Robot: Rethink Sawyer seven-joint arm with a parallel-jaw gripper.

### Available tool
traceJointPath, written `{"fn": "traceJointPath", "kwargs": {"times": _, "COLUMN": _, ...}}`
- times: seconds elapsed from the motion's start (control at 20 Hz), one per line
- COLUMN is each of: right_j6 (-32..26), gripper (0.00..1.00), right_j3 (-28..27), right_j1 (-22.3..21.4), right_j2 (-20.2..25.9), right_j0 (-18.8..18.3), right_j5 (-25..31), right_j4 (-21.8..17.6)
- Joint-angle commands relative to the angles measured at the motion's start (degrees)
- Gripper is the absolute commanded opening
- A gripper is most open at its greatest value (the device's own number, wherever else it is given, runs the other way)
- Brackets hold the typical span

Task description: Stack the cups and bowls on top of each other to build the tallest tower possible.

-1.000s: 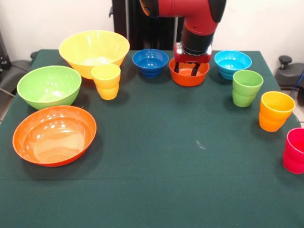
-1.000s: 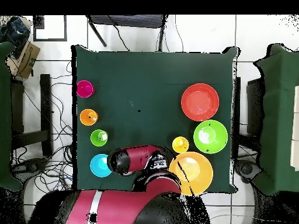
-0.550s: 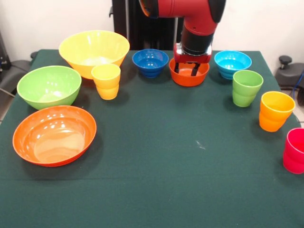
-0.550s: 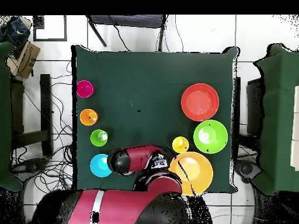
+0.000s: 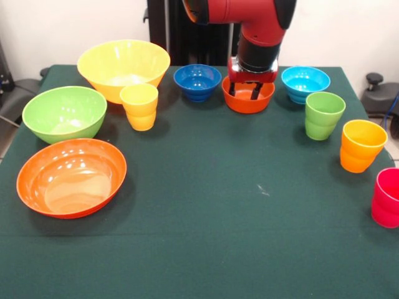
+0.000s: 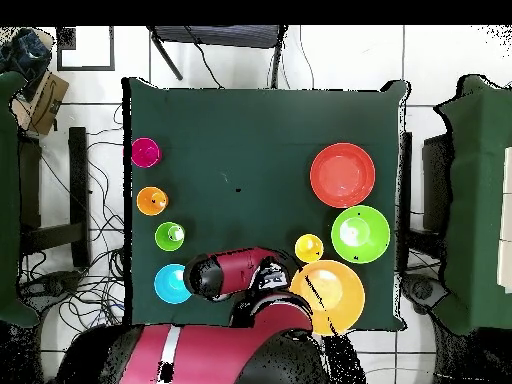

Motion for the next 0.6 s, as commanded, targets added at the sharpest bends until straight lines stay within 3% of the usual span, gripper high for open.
{"fn": "traceJointPath", "kwargs": {"times": 0.05, "right_j6": -0.13, "gripper": 1.0, "right_j3": -14.64, "right_j1": 5.01, "right_j2": 5.15, "right_j0": -2.26, "right_j5": -5.59, "right_j4": -2.94}}
{"fn": "traceJointPath", "kwargs": {"times": 0.6, "right_j6": -2.77, "gripper": 1.0, "right_j3": -18.29, "right_j1": 6.13, "right_j2": 7.2, "right_j0": -3.78, "right_j5": -2.96, "right_j4": -5.1}}
